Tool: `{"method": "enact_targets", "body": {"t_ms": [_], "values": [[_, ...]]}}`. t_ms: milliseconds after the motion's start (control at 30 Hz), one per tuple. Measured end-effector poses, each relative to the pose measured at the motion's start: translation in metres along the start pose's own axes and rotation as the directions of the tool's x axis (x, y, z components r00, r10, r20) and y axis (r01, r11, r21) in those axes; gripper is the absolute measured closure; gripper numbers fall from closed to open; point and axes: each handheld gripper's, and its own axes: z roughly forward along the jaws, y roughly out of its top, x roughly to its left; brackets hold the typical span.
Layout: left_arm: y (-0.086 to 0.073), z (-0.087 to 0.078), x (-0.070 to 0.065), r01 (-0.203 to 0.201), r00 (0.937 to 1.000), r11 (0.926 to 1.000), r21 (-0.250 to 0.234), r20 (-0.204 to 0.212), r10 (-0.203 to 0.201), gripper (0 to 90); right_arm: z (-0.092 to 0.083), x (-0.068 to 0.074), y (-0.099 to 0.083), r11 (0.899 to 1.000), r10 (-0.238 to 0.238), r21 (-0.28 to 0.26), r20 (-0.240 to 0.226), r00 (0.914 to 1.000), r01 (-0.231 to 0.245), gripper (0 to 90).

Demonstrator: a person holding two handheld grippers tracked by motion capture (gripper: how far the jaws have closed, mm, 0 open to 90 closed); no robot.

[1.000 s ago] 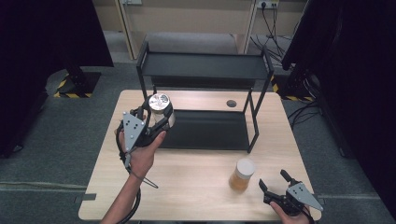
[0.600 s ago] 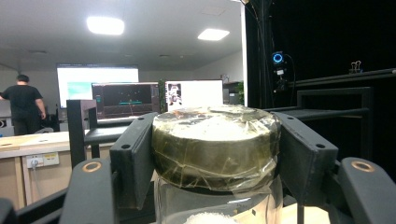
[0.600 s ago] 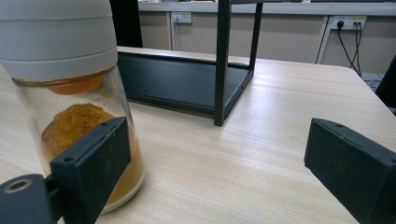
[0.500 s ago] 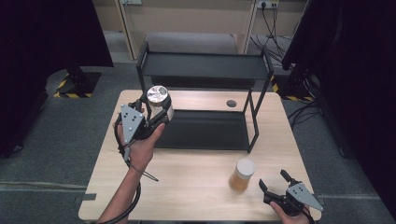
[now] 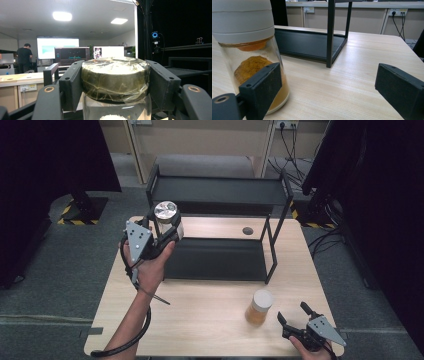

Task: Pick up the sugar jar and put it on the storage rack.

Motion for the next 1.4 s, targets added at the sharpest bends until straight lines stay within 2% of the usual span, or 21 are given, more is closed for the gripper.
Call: {"method": "enact_targets", "body": {"t_ms": [1400], "values": [[0.04,0.043,0.006,0.001,0.9993,0.9994,-0.035,-0.036,-0.003,34.7,0.0,0.0,0.0,1.0,0.003,-0.001,0.0,1.0,-0.003,7.4]]}}
